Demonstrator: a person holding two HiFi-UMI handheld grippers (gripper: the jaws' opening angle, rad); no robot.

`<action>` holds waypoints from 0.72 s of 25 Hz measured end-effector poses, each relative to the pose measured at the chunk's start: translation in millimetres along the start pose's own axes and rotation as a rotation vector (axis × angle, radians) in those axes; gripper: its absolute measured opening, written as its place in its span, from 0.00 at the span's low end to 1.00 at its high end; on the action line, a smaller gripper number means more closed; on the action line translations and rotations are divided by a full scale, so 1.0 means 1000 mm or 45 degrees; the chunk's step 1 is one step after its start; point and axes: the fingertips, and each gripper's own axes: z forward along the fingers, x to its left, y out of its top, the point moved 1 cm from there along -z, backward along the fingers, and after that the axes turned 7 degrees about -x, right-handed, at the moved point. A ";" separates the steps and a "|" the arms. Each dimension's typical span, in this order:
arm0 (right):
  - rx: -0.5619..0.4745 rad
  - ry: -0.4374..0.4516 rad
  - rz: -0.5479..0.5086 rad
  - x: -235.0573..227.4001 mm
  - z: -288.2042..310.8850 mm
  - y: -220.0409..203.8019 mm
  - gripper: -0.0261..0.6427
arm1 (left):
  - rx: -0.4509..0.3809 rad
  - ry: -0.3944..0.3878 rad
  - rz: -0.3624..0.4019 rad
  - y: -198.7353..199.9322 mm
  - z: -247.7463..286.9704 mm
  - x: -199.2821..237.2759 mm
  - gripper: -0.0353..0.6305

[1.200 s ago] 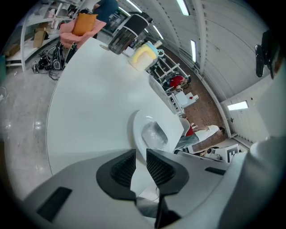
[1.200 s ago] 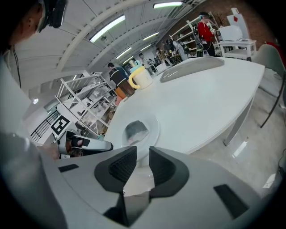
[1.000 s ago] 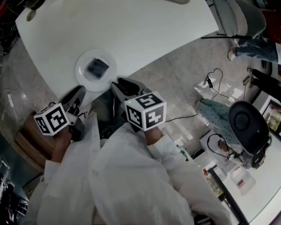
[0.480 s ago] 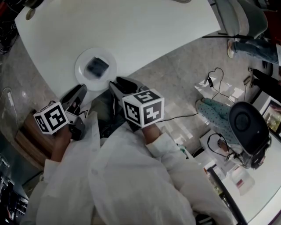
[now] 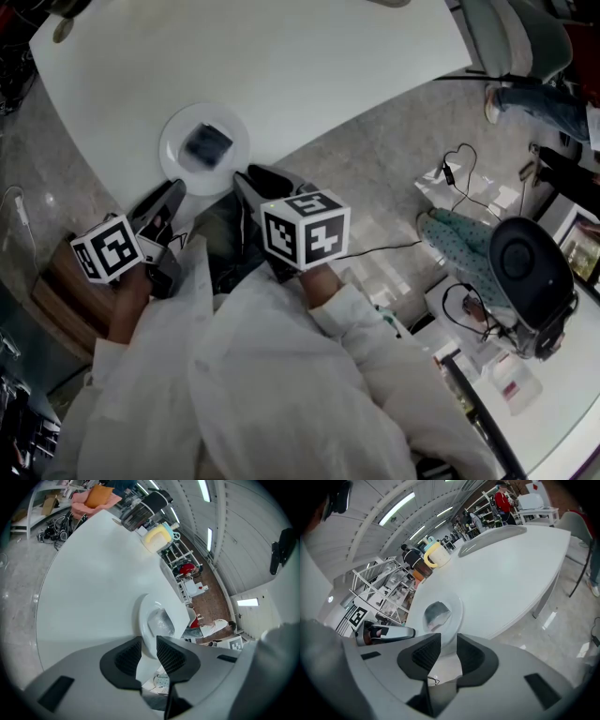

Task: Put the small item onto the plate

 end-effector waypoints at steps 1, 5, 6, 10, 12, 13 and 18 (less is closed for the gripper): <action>0.002 -0.011 -0.002 0.000 0.001 0.000 0.20 | -0.001 0.001 -0.002 0.000 0.000 0.000 0.20; -0.004 -0.018 0.023 0.002 0.003 0.000 0.20 | -0.010 0.023 0.010 0.000 -0.001 0.002 0.20; -0.007 -0.016 0.035 0.002 0.003 0.000 0.20 | -0.013 0.027 0.011 0.000 -0.001 0.002 0.20; -0.022 -0.021 0.065 0.003 0.003 0.000 0.20 | -0.011 0.024 -0.009 0.000 0.000 0.002 0.20; -0.032 -0.028 0.083 0.002 0.002 0.000 0.20 | 0.002 0.031 0.002 0.000 0.000 0.002 0.18; -0.038 -0.031 0.098 0.000 0.001 0.000 0.19 | 0.006 0.034 0.006 -0.001 0.001 0.002 0.16; -0.067 -0.024 0.189 -0.003 -0.001 0.002 0.15 | -0.005 0.033 -0.015 -0.001 0.002 0.000 0.14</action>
